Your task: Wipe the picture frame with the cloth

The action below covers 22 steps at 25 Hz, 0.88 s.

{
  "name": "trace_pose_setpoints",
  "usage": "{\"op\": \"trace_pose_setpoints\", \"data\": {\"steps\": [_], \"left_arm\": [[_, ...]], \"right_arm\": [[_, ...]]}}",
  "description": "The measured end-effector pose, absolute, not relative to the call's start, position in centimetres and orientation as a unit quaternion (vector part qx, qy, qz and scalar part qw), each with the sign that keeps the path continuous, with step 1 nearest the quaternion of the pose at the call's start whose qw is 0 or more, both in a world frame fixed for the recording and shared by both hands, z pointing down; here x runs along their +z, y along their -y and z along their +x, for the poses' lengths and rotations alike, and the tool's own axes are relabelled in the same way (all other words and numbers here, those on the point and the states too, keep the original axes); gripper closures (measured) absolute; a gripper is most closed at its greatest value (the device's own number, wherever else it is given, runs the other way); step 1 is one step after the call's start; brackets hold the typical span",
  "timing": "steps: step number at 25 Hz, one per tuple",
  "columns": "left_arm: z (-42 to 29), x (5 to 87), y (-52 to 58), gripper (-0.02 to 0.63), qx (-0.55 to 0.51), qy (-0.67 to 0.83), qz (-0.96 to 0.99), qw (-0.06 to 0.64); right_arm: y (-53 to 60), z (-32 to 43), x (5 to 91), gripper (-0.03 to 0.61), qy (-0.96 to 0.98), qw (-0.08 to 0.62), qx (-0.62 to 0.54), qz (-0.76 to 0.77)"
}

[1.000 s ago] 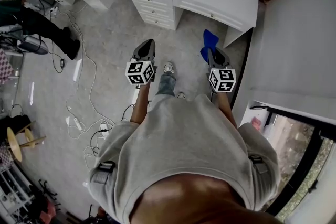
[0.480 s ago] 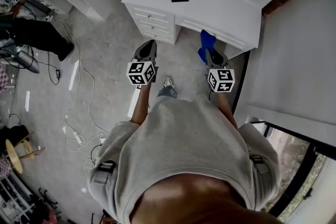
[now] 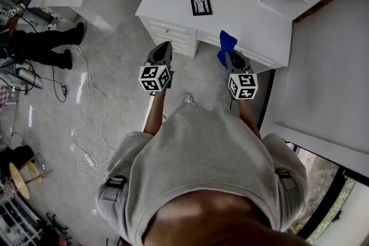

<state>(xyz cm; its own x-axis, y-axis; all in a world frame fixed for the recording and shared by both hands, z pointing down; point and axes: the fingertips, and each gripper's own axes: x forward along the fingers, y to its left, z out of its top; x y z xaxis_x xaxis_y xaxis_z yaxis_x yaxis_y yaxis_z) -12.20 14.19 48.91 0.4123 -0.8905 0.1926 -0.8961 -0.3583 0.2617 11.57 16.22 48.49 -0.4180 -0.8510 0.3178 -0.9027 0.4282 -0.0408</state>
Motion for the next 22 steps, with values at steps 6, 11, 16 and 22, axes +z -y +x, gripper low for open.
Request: {"op": "trace_pose_setpoints", "data": {"steps": [6, 11, 16, 22], "left_arm": [[-13.5, 49.5, -10.5, 0.598, 0.009, 0.534, 0.829, 0.165], [-14.0, 49.8, -8.2, 0.598, 0.007, 0.529, 0.832, 0.167], [-13.5, 50.1, -6.7, 0.597, 0.009, 0.516, 0.840, 0.169], [-12.7, 50.8, -6.2, 0.598, 0.015, 0.502, 0.847, 0.174]], "right_arm": [[-12.8, 10.2, 48.8, 0.517, 0.831, 0.125, 0.102, 0.533], [-11.2, 9.8, 49.2, 0.517, 0.825, 0.126, 0.102, 0.541], [-10.2, 10.0, 49.4, 0.517, 0.818, 0.125, 0.103, 0.552], [-10.5, 10.7, 50.1, 0.517, 0.808, 0.129, 0.111, 0.564]]}}
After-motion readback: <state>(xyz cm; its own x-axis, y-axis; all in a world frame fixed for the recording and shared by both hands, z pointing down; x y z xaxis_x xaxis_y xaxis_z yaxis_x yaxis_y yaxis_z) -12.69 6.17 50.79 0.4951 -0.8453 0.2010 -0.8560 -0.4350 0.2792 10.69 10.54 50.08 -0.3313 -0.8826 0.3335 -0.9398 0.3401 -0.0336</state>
